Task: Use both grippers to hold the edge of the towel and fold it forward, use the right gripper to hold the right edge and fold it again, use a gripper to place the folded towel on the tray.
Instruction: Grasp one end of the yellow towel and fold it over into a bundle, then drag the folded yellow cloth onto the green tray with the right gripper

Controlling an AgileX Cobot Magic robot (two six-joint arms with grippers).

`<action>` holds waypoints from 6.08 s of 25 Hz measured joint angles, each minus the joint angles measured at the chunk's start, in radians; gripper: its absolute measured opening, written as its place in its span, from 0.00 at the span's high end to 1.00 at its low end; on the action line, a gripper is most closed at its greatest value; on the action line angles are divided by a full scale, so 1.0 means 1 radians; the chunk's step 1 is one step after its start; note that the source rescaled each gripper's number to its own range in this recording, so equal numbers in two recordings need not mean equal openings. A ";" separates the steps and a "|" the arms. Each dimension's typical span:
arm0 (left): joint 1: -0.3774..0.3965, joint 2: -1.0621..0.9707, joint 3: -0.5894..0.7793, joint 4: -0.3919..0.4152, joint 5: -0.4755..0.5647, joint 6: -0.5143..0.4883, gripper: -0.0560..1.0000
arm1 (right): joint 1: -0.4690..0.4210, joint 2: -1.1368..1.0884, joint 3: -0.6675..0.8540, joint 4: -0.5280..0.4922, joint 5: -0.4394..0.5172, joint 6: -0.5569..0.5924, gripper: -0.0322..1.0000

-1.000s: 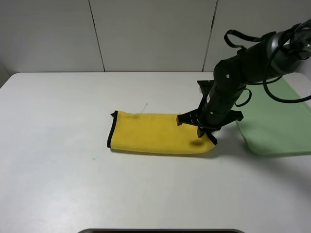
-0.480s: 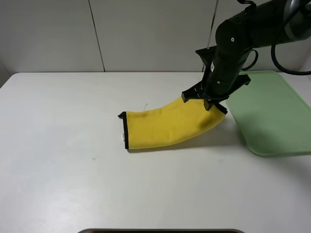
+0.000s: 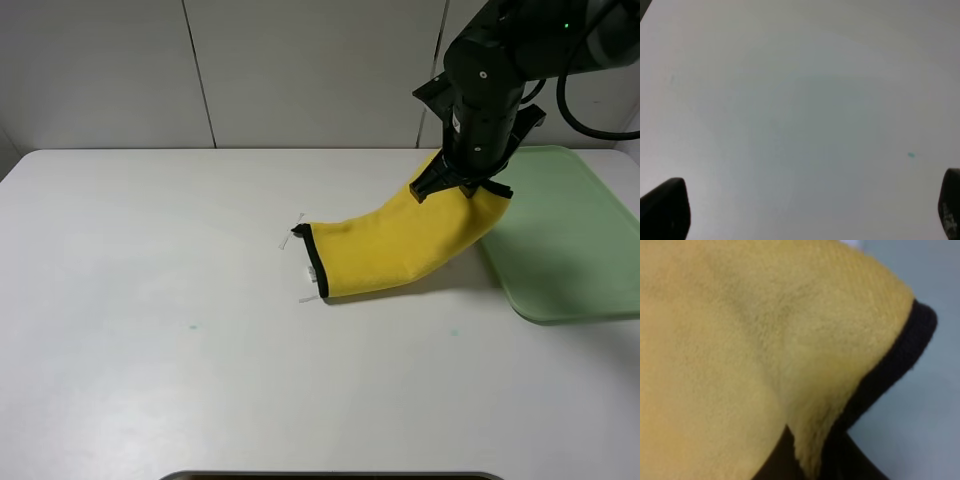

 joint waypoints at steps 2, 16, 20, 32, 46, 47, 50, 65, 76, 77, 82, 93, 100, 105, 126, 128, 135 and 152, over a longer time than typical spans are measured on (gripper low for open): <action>0.000 0.000 0.000 0.000 0.000 0.000 0.00 | 0.000 0.000 0.000 -0.008 0.015 -0.001 0.93; 0.000 0.000 0.000 0.000 0.000 0.000 0.00 | 0.017 0.000 0.000 0.181 0.003 -0.001 0.93; 0.000 0.000 0.000 0.001 0.000 0.000 0.00 | 0.076 0.000 0.000 0.211 -0.028 -0.001 0.93; 0.000 0.000 0.000 0.001 0.000 0.000 0.00 | 0.166 0.004 0.000 0.341 -0.143 0.010 0.93; 0.000 0.000 0.000 0.001 0.000 0.000 0.00 | 0.166 0.055 0.000 0.454 -0.221 0.014 0.93; 0.000 0.000 0.000 0.001 0.000 0.000 0.00 | 0.166 0.055 0.000 0.454 -0.222 0.014 0.93; 0.000 0.000 0.000 0.001 0.000 0.000 0.00 | 0.166 0.055 0.000 0.465 -0.222 0.014 0.93; 0.000 0.000 0.000 0.001 0.000 0.000 0.00 | 0.166 0.055 0.000 0.592 -0.249 -0.027 0.04; 0.000 0.000 0.000 0.001 0.000 0.000 0.00 | 0.166 0.040 0.000 0.521 -0.216 -0.120 0.00; 0.000 0.000 0.000 0.001 0.000 0.000 0.00 | 0.166 0.035 0.000 0.498 -0.204 -0.128 0.00; 0.000 0.000 0.000 0.001 0.000 0.000 0.00 | 0.151 0.028 0.000 0.413 -0.148 -0.138 0.00; 0.000 0.000 0.000 0.001 0.000 0.000 0.00 | 0.009 0.030 0.000 0.427 -0.155 -0.290 0.00; 0.000 0.000 0.000 0.001 0.000 0.000 0.00 | -0.035 0.104 -0.002 0.431 -0.203 -0.314 0.00; 0.000 0.000 0.000 0.001 0.000 0.000 0.00 | -0.044 0.143 -0.002 0.429 -0.240 -0.315 0.00; 0.000 0.000 0.000 0.001 0.000 0.000 0.00 | -0.044 0.241 -0.004 0.435 -0.344 -0.320 0.00; 0.000 0.000 0.000 0.001 0.000 0.000 0.00 | -0.044 0.243 -0.004 0.435 -0.345 -0.320 0.00; 0.000 0.000 0.000 0.001 0.000 0.000 0.00 | -0.044 0.249 -0.009 0.437 -0.345 -0.323 0.00; 0.000 0.000 0.000 0.001 0.000 0.000 0.00 | -0.043 0.253 -0.009 0.456 -0.366 -0.323 0.83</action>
